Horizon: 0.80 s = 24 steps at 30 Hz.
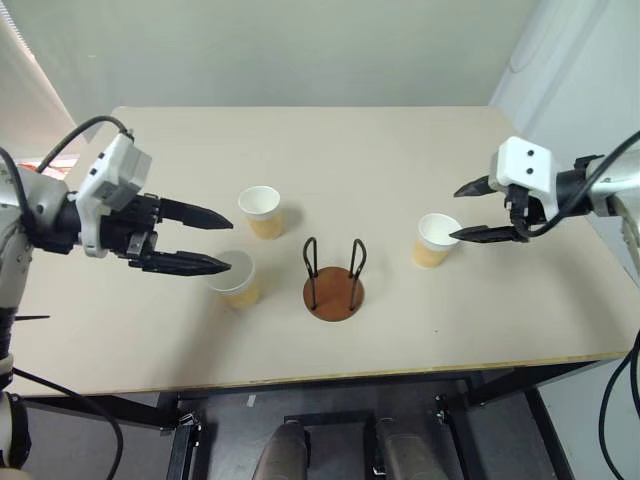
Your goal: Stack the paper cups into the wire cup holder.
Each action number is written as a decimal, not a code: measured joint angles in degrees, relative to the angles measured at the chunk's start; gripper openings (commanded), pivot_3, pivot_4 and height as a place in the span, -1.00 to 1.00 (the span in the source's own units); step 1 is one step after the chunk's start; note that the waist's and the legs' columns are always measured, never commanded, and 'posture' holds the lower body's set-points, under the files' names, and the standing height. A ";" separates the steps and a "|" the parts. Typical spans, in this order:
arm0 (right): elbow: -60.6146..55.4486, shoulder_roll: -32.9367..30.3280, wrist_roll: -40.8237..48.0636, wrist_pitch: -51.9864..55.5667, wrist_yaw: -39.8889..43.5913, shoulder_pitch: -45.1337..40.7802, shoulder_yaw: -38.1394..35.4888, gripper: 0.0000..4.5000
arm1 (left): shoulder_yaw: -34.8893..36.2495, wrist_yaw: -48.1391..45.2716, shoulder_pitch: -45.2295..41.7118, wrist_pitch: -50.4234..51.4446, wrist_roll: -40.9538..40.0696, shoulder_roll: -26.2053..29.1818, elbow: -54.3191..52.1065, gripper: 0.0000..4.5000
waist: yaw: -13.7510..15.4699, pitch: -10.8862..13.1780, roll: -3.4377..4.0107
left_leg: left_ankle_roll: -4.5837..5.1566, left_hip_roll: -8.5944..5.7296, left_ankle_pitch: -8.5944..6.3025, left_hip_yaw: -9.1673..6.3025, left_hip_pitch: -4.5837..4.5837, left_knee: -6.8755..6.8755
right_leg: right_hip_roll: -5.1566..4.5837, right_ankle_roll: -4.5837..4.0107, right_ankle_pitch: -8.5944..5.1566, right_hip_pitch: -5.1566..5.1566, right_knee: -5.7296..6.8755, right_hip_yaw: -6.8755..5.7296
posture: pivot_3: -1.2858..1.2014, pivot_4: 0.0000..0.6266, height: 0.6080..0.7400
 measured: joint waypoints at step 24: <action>21.22 10.08 -13.07 -17.90 3.17 -4.01 7.33 -1.00 | 2.03 2.93 7.98 -0.86 1.67 2.17 -4.65 0.60 | 0.01 0.02 0.03 | 0.04 0.01 -0.12 0.00 -0.10 -0.02 | -0.01 -0.02 -0.01 -0.06 -0.04 -0.02 | 0.03 -0.52 1.00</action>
